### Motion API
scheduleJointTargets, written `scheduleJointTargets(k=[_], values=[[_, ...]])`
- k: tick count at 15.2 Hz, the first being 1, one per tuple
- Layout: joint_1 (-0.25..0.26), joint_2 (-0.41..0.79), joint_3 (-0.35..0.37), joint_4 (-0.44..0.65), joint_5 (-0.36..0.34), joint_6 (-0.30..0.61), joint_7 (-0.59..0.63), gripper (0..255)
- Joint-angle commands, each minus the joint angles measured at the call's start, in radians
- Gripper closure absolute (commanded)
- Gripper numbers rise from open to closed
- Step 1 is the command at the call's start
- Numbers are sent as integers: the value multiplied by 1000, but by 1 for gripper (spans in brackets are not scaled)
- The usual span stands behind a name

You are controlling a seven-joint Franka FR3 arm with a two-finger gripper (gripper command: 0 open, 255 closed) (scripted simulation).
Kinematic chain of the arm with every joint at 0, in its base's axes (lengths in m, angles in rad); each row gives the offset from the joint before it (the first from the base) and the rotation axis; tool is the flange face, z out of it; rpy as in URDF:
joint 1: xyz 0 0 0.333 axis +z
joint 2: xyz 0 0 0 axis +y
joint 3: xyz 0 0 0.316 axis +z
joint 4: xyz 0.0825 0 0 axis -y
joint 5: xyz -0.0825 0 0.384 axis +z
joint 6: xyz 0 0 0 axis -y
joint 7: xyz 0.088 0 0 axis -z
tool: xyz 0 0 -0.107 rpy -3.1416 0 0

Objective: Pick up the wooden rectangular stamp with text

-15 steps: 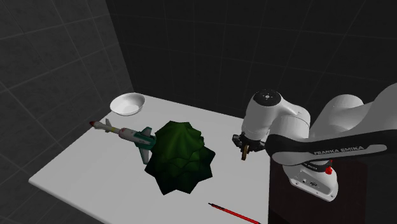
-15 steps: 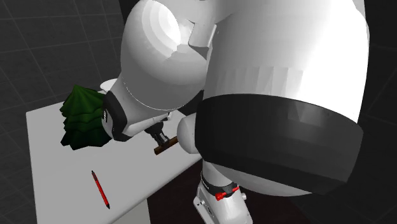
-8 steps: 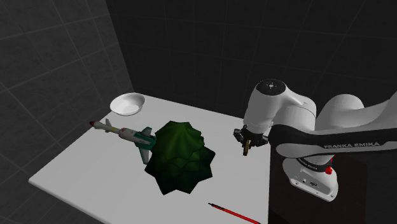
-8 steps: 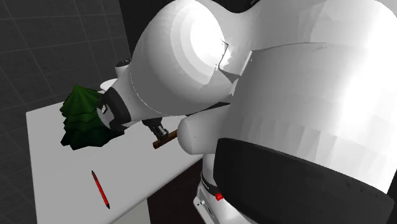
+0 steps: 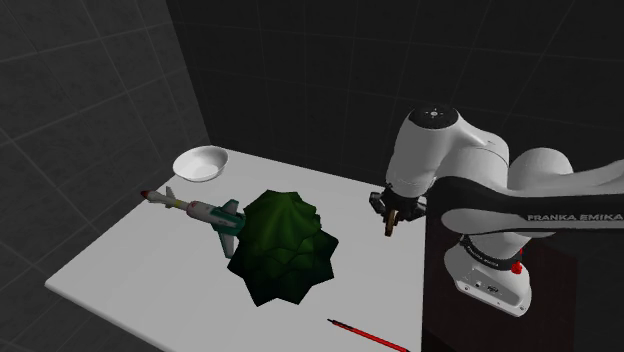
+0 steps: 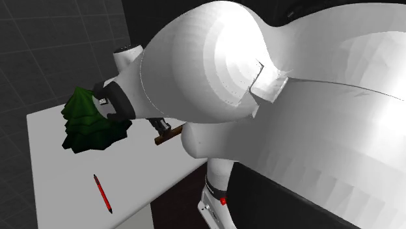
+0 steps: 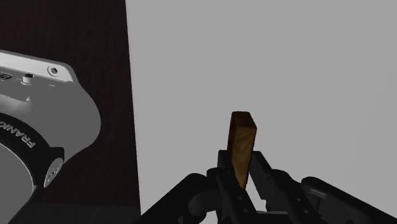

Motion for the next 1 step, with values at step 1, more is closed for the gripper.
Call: scheduleJointTargets(k=[1], values=[[-1, -8, -9, 5, -8, -13, -2, 255]])
